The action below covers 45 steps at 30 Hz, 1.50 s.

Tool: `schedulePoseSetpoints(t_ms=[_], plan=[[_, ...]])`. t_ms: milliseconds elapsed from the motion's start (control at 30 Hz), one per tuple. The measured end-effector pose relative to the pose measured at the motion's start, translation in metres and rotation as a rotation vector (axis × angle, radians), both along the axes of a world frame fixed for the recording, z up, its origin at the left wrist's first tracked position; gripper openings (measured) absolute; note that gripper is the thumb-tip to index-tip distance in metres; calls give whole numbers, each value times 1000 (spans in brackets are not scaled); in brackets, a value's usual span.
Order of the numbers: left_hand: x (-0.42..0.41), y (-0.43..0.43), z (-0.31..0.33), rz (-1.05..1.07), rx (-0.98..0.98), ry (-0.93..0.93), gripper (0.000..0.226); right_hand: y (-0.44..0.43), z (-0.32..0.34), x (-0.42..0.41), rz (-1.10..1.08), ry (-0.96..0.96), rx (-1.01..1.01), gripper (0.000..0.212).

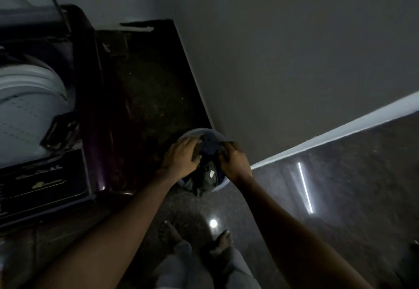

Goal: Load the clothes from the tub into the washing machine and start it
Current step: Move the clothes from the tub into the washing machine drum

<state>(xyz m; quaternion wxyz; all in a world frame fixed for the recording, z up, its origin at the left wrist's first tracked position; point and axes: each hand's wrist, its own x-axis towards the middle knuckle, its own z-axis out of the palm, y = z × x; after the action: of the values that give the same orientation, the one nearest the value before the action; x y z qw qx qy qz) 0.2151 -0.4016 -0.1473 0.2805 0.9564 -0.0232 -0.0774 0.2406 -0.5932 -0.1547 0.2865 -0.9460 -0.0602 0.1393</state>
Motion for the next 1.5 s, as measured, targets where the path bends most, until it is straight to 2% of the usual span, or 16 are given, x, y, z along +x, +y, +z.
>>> schedulePoseSetpoints(t_ms=[200, 433, 533, 667, 800, 867, 967, 1067, 1200, 1267, 1367, 1500], plan=[[16, -29, -112, 15, 27, 78, 54, -22, -116, 16, 179, 49, -124, 36], [0, -44, -272, -51, 11, 207, 70, -40, -275, 14, 527, 227, -386, 57], [-12, -48, -312, -105, 18, 294, 74, -43, -309, 10, 526, 181, -380, 41], [-21, -57, -327, -58, 22, 358, 62, -39, -315, 12, 438, 17, -291, 26], [-22, -60, -292, 154, -136, 362, 46, -30, -274, 14, 359, 43, -14, 24], [-22, -61, -256, 207, -196, 359, 51, -22, -239, 13, 267, 47, 131, 24], [-23, -62, -190, 308, -278, 332, 66, -7, -162, 12, 150, 63, 341, 19], [-22, -62, -121, 396, -302, 180, 48, 2, -78, 9, 121, 34, 424, 22], [-16, -60, -14, 501, -415, 206, 41, 1, 13, 7, 10, -33, 573, 31], [-10, -54, 29, 538, -476, 159, 36, -6, 39, 6, -34, -9, 598, 35], [0, -43, 84, 566, -580, 107, 28, -16, 62, 0, -54, 76, 517, 47], [7, -38, 144, 558, -759, 38, 25, -4, 90, -11, 125, 167, 448, 63]])
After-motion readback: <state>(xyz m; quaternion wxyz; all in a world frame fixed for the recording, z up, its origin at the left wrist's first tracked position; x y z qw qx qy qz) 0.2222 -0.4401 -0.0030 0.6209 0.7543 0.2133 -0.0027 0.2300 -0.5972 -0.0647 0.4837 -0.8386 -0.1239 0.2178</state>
